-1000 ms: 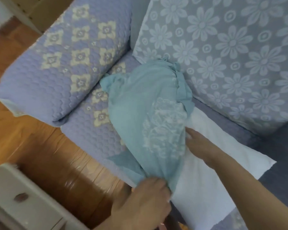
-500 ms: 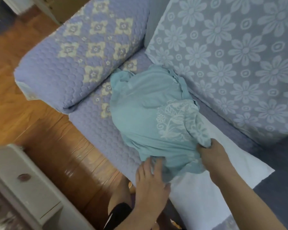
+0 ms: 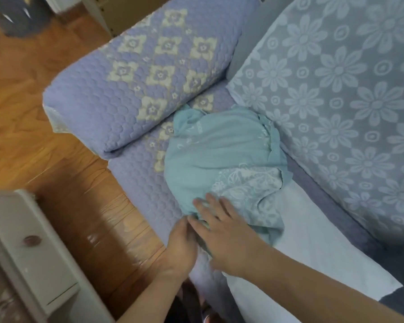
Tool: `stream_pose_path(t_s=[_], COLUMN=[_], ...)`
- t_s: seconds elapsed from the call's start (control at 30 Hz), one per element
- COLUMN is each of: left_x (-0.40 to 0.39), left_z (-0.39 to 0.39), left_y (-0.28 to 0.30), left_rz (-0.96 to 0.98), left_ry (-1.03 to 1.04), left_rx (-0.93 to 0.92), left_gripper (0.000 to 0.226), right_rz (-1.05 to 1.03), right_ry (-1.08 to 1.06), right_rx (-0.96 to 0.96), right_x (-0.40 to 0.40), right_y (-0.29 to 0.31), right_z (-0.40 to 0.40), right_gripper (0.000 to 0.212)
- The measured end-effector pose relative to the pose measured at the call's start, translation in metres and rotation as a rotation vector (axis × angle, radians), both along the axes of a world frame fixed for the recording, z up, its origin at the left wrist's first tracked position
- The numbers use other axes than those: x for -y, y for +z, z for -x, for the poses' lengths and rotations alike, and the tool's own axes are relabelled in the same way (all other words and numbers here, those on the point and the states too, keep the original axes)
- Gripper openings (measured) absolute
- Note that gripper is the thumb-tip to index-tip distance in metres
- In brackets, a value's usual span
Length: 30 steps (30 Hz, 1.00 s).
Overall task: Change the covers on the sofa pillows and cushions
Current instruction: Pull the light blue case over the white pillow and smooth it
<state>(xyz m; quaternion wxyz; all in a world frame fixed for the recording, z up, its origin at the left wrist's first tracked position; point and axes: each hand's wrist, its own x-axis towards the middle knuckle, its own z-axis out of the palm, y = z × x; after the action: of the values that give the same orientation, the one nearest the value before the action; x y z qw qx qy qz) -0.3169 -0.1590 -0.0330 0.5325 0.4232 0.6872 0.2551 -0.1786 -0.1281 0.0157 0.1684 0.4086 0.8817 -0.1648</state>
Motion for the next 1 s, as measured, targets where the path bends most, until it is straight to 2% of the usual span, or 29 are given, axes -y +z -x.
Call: stream_pose_path(t_s=[0.07, 0.13, 0.2, 0.27, 0.3, 0.33, 0.4, 0.43, 0.47, 0.5, 0.53, 0.6, 0.63, 0.77, 0.83, 0.9, 0.97, 1.0], left_x=[-0.017, -0.038, -0.064, -0.090, -0.100, -0.105, -0.102, -0.097, -0.092, -0.091, -0.094, -0.109, -0.117, -0.132, -0.132, -0.129, -0.122, -0.120], left_z=[0.020, 0.040, 0.051, 0.057, 0.060, 0.062, 0.063, 0.057, 0.047, 0.033, 0.019, -0.002, -0.008, -0.011, -0.014, -0.023, -0.039, -0.049], left_y=[0.021, 0.037, 0.043, 0.040, 0.034, 0.025, -0.005, -0.019, -0.027, -0.033, -0.034, -0.032, -0.030, -0.015, -0.004, 0.005, 0.012, 0.015], left_rz=[-0.031, -0.091, -0.136, -0.181, -0.210, -0.221, -0.157, -0.114, -0.081, -0.045, -0.024, 0.008, 0.018, 0.047, 0.026, 0.023, 0.016, -0.005], left_ry=[0.161, 0.125, 0.020, 0.100, 0.147, 0.146, 0.000, -0.105, -0.162, -0.128, -0.011, 0.203, 0.240, 0.272, 0.257, 0.208, 0.142, 0.138], left_rx=[0.061, 0.072, 0.050, 0.144, 0.189, 0.203, 0.107, 0.064, 0.069, 0.132, 0.235, 0.391, 0.412, 0.572, 0.593, 0.578, 0.451, 0.404], left_gripper=[0.025, 0.026, 0.022, 0.006, 0.022, 0.048, 0.093, 0.106, 0.110, 0.104, 0.092, 0.064, 0.055, 0.044, 0.039, 0.036, 0.033, 0.035], right_rz=[-0.088, -0.192, -0.092, 0.107, 0.168, 0.202, 0.286, 0.344, 0.402, 0.442, 0.465, 0.476, 0.472, 0.559, 0.657, 0.538, 0.265, 0.149], right_ry=[0.063, -0.049, -0.144, -0.311, -0.446, -0.600, -0.871, -0.986, -1.069, -1.113, -1.124, -1.087, -1.062, -0.889, -0.719, -0.502, -0.322, -0.277], right_rx=[0.073, -0.030, -0.225, -0.340, -0.378, -0.407, -0.410, -0.402, -0.378, -0.345, -0.309, -0.274, -0.285, -0.401, -0.359, -0.193, -0.028, -0.010], right_x=[-0.014, -0.050, -0.101, -0.146, -0.163, -0.177, -0.198, -0.205, -0.208, -0.209, -0.209, -0.204, -0.202, -0.197, -0.196, -0.198, -0.201, -0.202], right_y=[-0.013, -0.018, -0.018, -0.012, -0.010, -0.010, -0.009, -0.007, -0.005, -0.004, -0.001, 0.002, 0.005, 0.030, 0.045, 0.053, 0.060, 0.065], right_z=[0.016, 0.030, 0.042, 0.049, 0.049, 0.046, 0.033, 0.027, 0.023, 0.019, 0.018, 0.014, 0.010, -0.019, -0.033, -0.044, -0.047, -0.046], right_gripper=[0.082, 0.072, 0.056, 0.024, 0.014, 0.014, 0.021, 0.024, 0.026, 0.027, 0.027, 0.027, 0.026, 0.020, 0.032, 0.037, 0.020, 0.012])
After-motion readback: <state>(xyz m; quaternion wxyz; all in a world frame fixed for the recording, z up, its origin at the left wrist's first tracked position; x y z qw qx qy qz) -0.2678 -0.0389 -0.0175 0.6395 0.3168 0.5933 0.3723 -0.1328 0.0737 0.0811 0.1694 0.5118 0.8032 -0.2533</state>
